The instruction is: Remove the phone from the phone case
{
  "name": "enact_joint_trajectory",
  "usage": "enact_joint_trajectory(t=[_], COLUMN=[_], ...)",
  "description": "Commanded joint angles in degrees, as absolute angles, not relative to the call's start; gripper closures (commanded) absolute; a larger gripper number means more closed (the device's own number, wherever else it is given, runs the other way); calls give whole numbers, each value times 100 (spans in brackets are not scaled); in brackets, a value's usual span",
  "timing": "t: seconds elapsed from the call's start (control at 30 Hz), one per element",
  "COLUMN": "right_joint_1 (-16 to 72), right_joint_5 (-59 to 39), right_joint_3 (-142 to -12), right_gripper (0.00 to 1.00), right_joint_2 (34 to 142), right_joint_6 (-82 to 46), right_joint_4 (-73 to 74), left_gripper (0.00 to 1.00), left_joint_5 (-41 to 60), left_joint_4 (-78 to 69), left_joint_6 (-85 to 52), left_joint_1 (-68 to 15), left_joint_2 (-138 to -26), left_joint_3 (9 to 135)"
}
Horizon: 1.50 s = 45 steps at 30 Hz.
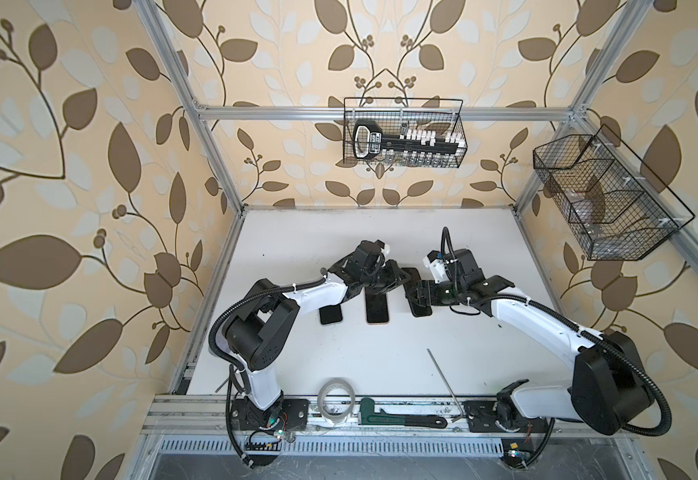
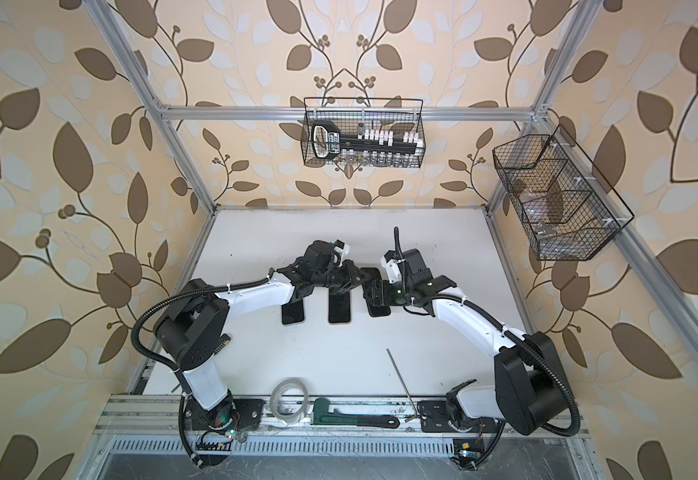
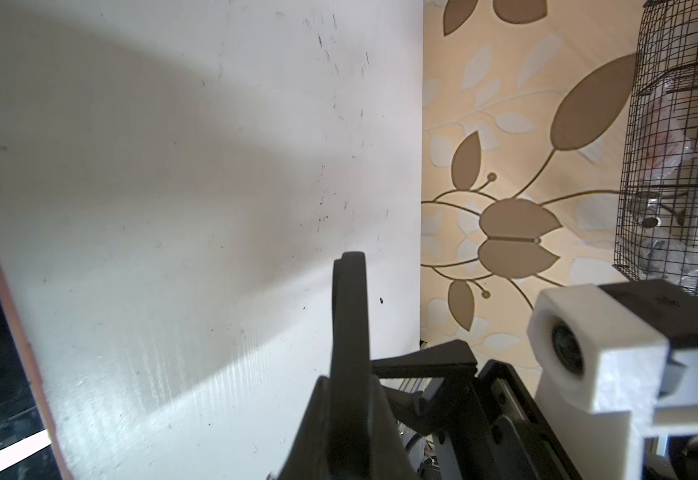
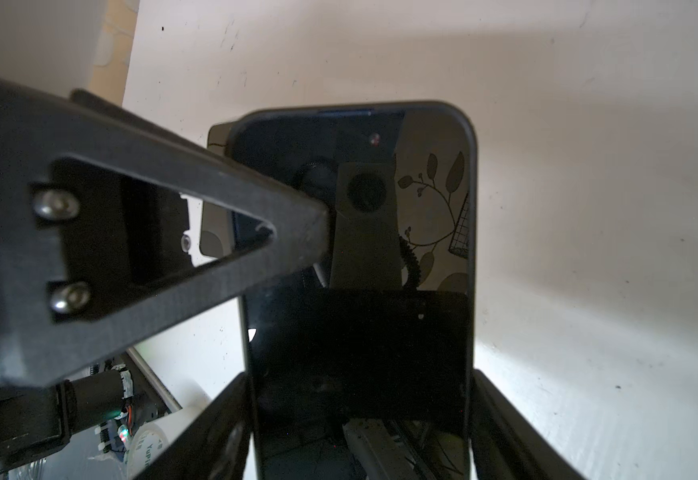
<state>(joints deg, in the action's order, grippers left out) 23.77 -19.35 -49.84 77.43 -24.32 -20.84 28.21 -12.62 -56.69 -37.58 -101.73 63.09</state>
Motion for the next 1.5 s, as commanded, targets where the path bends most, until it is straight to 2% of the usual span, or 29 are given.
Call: enact_joint_trajectory(t=[0.0, 0.13, 0.33, 0.63, 0.83, 1.0, 1.23, 1.47], right_joint_1=[2361, 2154, 1731, 1505, 1497, 1567, 1712, 1934], right_joint_5=[-1964, -2156, -2813, -3178, -3350, -3658, -3600, -3590], right_joint_3=[-4952, -5019, -4955, -4535, -4341, -3977, -3901, -3546], right_gripper=[18, 14, 14, 14, 18, 22, 25, 26], right_joint_2=[7369, 7121, 6677, 6024, 5955, 5952, 6063, 6070], right_joint_6=[-2407, -2386, -2559, -3075, -3170, -3589, -3543, -4271], right_joint_4=[-1803, -1959, -1966, -1466, -1082, -195, -44, 891], left_gripper=[100, 100, 100, 100, 100, 100, 100, 100], left_joint_5=[2787, 2712, 2556, 1711, 1328, 1099, 985, 853], left_joint_4=[-1101, -1005, -1288, -1453, -1565, -1662, -1933, -2535], left_joint_6=[-5454, -5438, -5773, -6053, -6190, -6348, -6451, -6850], left_joint_1=[-3799, -3670, -3452, -3222, -3171, -3128, -3107, -3109], left_joint_2=[-10052, -9950, -9797, -9285, -8952, -8644, -8316, -8288], left_joint_3=[6435, 6521, 6487, 6179, 6003, 5821, 5500, 5159])
